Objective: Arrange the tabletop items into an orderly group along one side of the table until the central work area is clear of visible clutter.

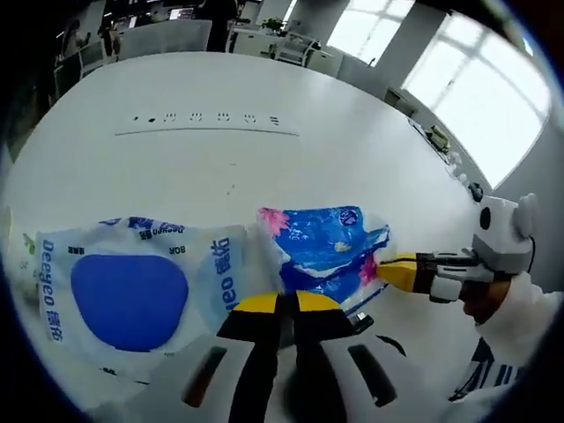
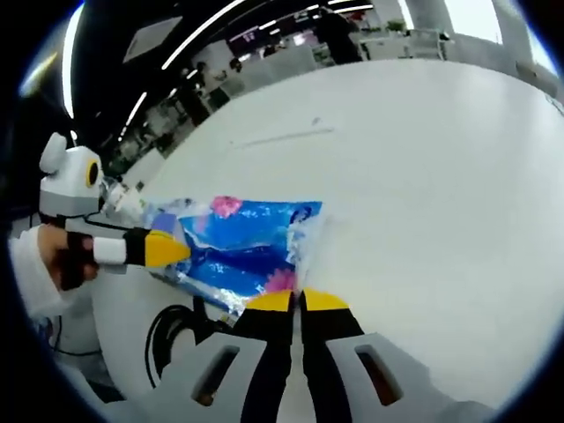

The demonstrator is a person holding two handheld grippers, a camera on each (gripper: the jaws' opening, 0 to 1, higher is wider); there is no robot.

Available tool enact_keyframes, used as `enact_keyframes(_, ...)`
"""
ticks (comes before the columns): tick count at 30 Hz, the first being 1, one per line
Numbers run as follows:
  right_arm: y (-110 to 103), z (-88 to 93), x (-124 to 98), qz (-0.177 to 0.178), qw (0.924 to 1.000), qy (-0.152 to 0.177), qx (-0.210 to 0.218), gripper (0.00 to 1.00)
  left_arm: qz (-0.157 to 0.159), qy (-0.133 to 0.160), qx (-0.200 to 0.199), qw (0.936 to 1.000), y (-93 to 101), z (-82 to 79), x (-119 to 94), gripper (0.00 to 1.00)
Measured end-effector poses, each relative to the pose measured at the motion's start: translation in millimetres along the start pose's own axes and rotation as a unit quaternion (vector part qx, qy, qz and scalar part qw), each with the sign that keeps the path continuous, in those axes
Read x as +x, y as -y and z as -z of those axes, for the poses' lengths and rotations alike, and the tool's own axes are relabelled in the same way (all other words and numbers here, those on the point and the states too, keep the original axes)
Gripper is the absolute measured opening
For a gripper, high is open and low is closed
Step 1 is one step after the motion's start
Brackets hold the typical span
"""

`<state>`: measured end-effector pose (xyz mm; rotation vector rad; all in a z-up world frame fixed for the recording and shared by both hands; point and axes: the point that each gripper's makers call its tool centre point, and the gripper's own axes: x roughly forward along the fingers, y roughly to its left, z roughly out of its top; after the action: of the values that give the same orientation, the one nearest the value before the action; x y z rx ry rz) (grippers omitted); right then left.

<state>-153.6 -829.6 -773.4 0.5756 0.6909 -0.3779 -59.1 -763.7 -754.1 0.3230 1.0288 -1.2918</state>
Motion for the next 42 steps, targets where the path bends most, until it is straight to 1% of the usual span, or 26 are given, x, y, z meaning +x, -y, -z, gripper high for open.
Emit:
enact_keyframes(2,-0.8,-1.3,0.1,-0.003,1.0000,0.002,0.000,0.01,0.000,0.001,0.011,0.9999,0.5,-0.1,-1.6,0.05)
enact_keyframes(3,-1.1,-1.4,-0.2,-0.003,1.0000,0.003,-0.002,0.03,-0.004,0.006,0.018,0.9998,-0.5,-1.9,-3.6,0.06)
enact_keyframes(5,-1.6,-3.0,-2.7,0.002,0.9999,0.007,-0.009,0.05,-0.007,0.010,0.016,0.9998,-1.5,-3.7,-8.7,0.10)
enact_keyframes(7,-6.1,-3.8,-5.5,-0.003,0.9999,0.010,-0.010,0.08,-0.013,0.014,0.017,0.9997,-2.0,-4.2,-14.8,0.14)
enact_keyframes(9,-10.3,-1.7,-7.4,-0.008,0.9999,0.007,-0.013,0.10,-0.020,0.014,0.024,0.9994,-3.3,-2.8,-20.8,0.17)
enact_keyframes(10,-10.7,-0.2,-8.6,-0.006,0.9998,0.005,-0.018,0.13,-0.024,0.017,0.018,0.9994,-4.5,-1.8,-26.0,0.20)
enact_keyframes(11,-9.3,1.5,-11.6,0.005,0.9995,0.002,-0.031,0.15,-0.026,0.030,0.007,0.9992,-5.3,-3.6,-29.8,0.27)
enact_keyframes(12,-9.1,2.0,-13.8,0.011,0.9992,0.003,-0.039,0.20,-0.025,0.035,0.004,0.9991,-5.2,-3.6,-33.6,0.33)
enact_keyframes(14,-13.6,3.6,-19.1,0.009,0.9990,0.006,-0.043,0.26,-0.028,0.048,0.000,0.9984,-6.4,-3.3,-43.6,0.43)
enact_keyframes(15,-15.6,3.8,-22.0,0.008,0.9990,0.008,-0.044,0.28,-0.026,0.062,-0.001,0.9978,-6.3,-5.7,-47.9,0.46)
enact_keyframes(16,-20.4,3.6,-27.0,0.001,0.9988,0.013,-0.047,0.30,-0.019,0.087,0.001,0.9961,-4.2,-10.5,-55.6,0.49)
enact_keyframes(18,-30.4,4.9,-36.0,-0.015,0.9983,0.018,-0.054,0.33,-0.008,0.109,0.008,0.9940,-1.1,-11.9,-70.7,0.56)
enact_keyframes(19,-34.0,6.2,-39.8,-0.020,0.9981,0.018,-0.055,0.34,-0.007,0.112,0.009,0.9936,-1.3,-10.5,-76.7,0.61)
enact_keyframes(21,-40.7,9.4,-47.7,-0.029,0.9978,0.016,-0.058,0.38,-0.010,0.107,0.022,0.9940,-4.7,-3.4,-86.9,0.66)
enact_keyframes(23,-48.1,14.0,-56.7,-0.038,0.9971,0.014,-0.064,0.41,-0.019,0.104,0.032,0.9939,-11.5,6.0,-98.7,0.72)
enact_keyframes(25,-55.0,18.7,-65.0,-0.045,0.9968,0.015,-0.064,0.44,-0.019,0.106,0.029,0.9937,-18.4,14.9,-110.6,0.76)
enact_keyframes(27,-62.6,23.8,-73.1,-0.053,0.9964,0.014,-0.065,0.48,-0.017,0.106,0.017,0.9941,-25.3,25.6,-122.2,0.78)
enact_keyframes(30,-72.9,31.8,-84.7,-0.064,0.9956,0.013,-0.068,0.51,-0.013,0.116,0.006,0.9931,-36.2,38.8,-141.6,0.82)
enact_keyframes(33,-80.2,40.2,-95.9,-0.072,0.9952,0.015,-0.064,0.52,-0.013,0.123,-0.009,0.9923,-53.1,54.6,-162.4,0.84)
enact_keyframes(36,-83.3,46.8,-103.8,-0.077,0.9951,0.017,-0.060,0.53,-0.020,0.125,-0.026,0.9916,-69.1,66.8,-176.6,0.84)
enact_keyframes(37,-84.7,50.2,-108.3,-0.078,0.9951,0.017,-0.058,0.53,-0.025,0.126,-0.030,0.9913,-77.7,72.0,-183.5,0.85)
enact_keyframes(42,-87.4,63.2,-125.7,-0.083,0.9955,0.014,-0.044,0.53,-0.051,0.128,-0.040,0.9896,-106.5,90.5,-210.1,0.88)
